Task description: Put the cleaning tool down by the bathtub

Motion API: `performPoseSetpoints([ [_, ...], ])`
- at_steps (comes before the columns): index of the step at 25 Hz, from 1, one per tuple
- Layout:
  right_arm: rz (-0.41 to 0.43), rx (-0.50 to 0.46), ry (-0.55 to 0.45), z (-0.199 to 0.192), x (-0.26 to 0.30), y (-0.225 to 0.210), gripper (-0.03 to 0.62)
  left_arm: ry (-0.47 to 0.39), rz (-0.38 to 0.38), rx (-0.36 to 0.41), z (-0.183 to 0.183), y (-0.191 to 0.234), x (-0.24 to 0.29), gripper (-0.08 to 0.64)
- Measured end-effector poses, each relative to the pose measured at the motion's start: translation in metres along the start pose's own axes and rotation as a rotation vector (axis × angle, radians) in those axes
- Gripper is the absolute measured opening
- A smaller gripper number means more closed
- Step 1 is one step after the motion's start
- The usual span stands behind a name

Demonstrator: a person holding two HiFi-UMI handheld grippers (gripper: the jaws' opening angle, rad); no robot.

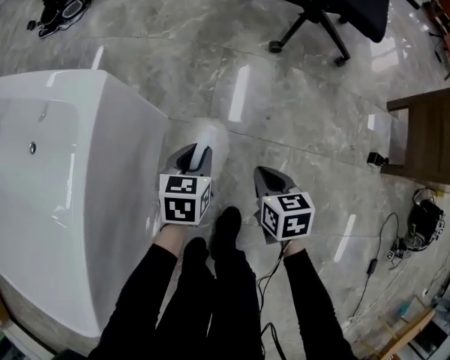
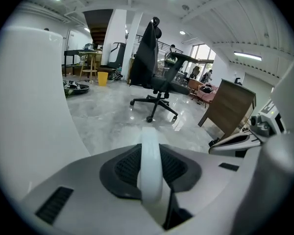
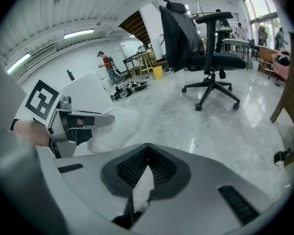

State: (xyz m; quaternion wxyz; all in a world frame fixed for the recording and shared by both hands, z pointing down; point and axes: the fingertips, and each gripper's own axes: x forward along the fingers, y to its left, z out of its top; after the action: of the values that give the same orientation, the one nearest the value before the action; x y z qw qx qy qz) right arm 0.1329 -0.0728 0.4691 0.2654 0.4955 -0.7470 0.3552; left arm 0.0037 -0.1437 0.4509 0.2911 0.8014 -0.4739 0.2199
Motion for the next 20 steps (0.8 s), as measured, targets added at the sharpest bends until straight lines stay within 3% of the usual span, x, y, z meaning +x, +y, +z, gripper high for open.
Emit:
performPoseSetpoints([
  [20,0.047,-0.072,-0.001,-0.028,0.149,-0.046,0.001,-0.065,0.037,-0.032,-0.073,0.069,0.115,0.100],
])
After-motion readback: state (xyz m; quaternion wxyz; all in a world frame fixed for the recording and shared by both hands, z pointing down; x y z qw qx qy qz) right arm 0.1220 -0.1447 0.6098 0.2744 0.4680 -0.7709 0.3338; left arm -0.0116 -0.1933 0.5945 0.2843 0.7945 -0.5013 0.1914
